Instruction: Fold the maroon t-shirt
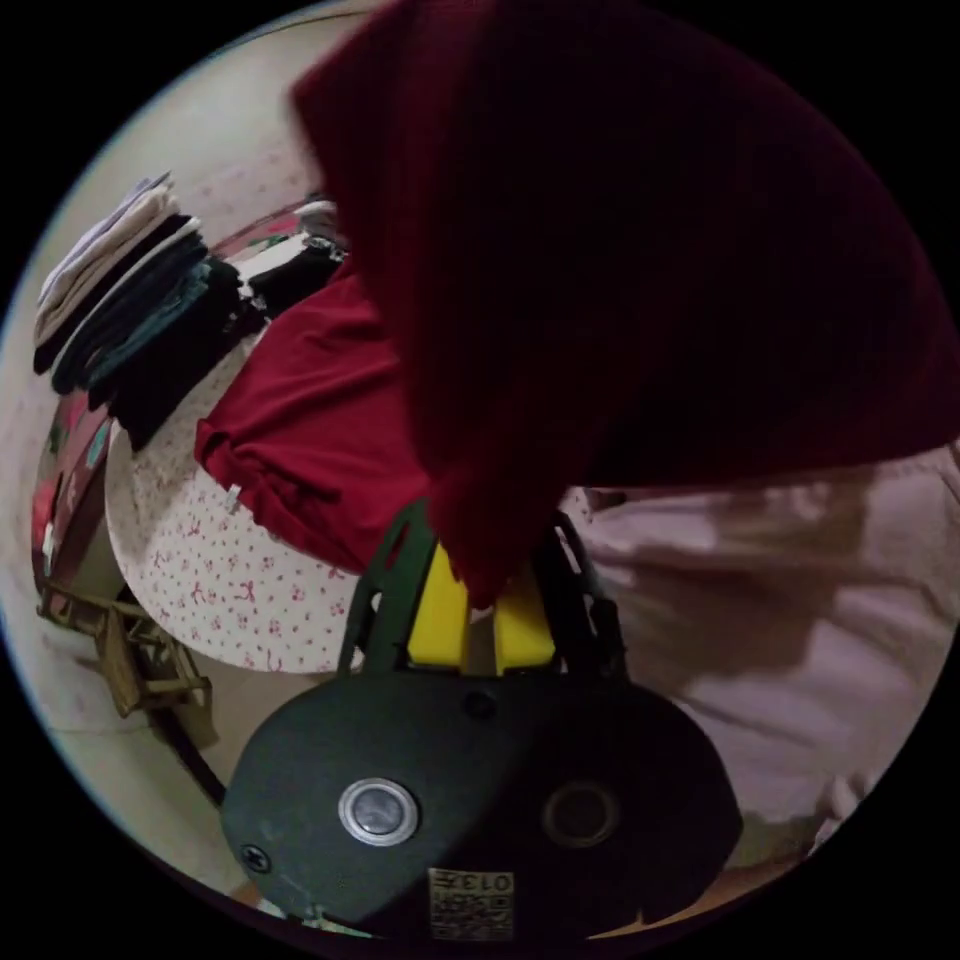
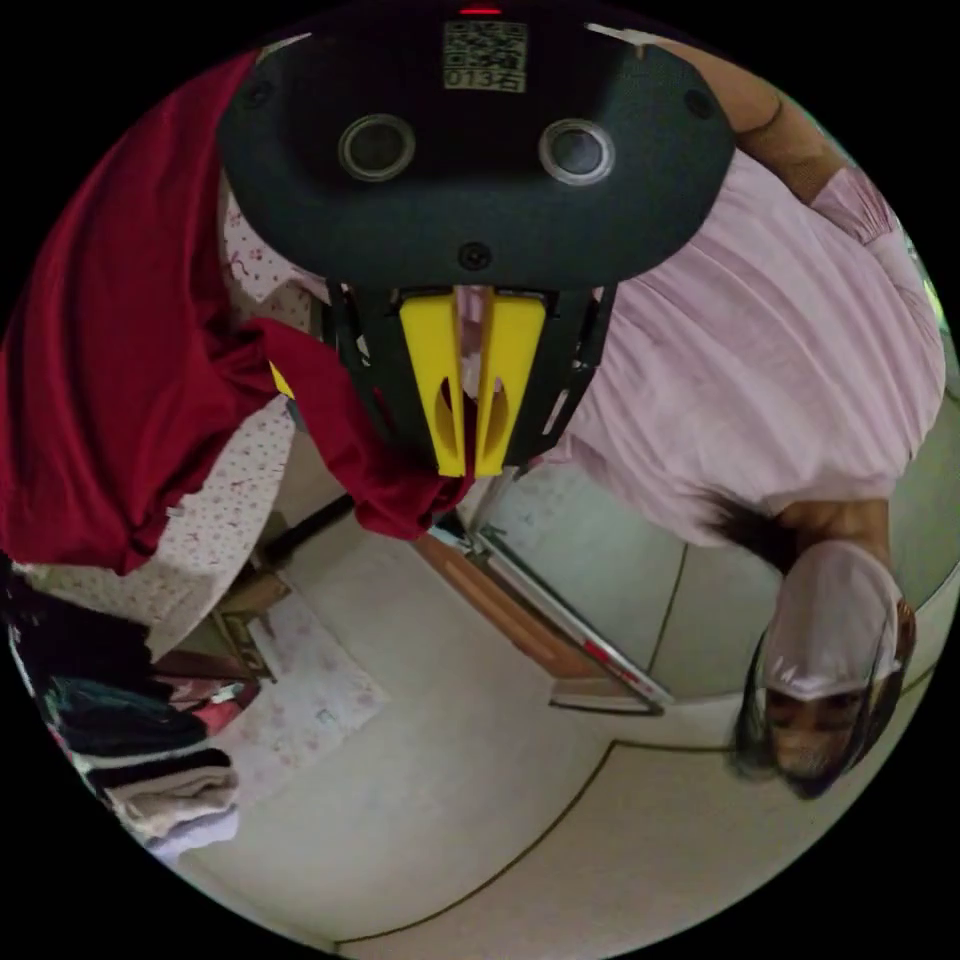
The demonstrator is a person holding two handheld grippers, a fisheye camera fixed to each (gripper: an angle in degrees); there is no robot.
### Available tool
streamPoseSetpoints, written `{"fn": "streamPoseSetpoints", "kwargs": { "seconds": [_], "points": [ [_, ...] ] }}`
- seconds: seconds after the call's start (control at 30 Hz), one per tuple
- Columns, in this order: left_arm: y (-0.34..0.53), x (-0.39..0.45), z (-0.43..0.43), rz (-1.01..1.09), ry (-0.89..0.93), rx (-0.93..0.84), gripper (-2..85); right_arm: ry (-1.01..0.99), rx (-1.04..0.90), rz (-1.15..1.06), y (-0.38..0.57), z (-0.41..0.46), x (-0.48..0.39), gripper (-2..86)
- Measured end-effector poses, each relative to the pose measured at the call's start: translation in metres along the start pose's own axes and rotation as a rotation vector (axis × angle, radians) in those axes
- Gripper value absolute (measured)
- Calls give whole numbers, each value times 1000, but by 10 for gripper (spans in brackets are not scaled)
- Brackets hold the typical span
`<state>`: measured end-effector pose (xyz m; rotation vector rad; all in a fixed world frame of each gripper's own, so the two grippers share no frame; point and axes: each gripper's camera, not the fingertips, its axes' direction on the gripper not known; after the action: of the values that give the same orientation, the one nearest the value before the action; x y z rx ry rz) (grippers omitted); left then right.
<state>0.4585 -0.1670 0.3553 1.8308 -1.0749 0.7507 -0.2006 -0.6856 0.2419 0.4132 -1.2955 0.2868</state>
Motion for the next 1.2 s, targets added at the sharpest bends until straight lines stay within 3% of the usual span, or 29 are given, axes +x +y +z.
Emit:
{"fn": "streamPoseSetpoints", "kwargs": {
  "seconds": [0.1, 0.23, 0.4, 0.47, 0.6, 0.73, 0.9, 0.97, 1.07, 1.13, 1.2],
  "points": [
    [17, -16, -23, 75, 105, -57, 0, -48, -100, -90, 4, 18, -14, 18],
    [53, -22, 1, 124, 267, -368, 10, 53, -304, -52, 27, 40, -4, 19],
    [77, 1, 47, 182, 338, -619, 47, 44, -333, 24, 57, 12, 6, 15],
    [84, -18, 45, 106, 395, -620, 46, 126, -308, 76, 69, -13, 11, 14],
    [78, -71, 12, -45, 430, -538, 33, 511, -226, 311, 106, -73, 34, 16],
    [65, -140, -37, -281, 446, -131, 43, 863, -188, 528, 148, -110, 53, 35],
    [41, -168, -31, -411, 416, 29, 45, 1111, -170, 755, 204, -130, 66, 70],
    [35, -162, -14, -328, 614, -82, 30, 1107, -171, 784, 219, -131, 65, 69],
    [49, -144, 13, -286, 547, -426, 22, 1073, -112, 824, 240, -137, 59, 65],
    [68, -149, 16, -377, 550, -468, 20, 1088, -81, 839, 250, -142, 55, 68],
    [81, -158, -1, -461, 552, -359, 22, 1115, -62, 855, 261, -146, 51, 82]
  ]
}}
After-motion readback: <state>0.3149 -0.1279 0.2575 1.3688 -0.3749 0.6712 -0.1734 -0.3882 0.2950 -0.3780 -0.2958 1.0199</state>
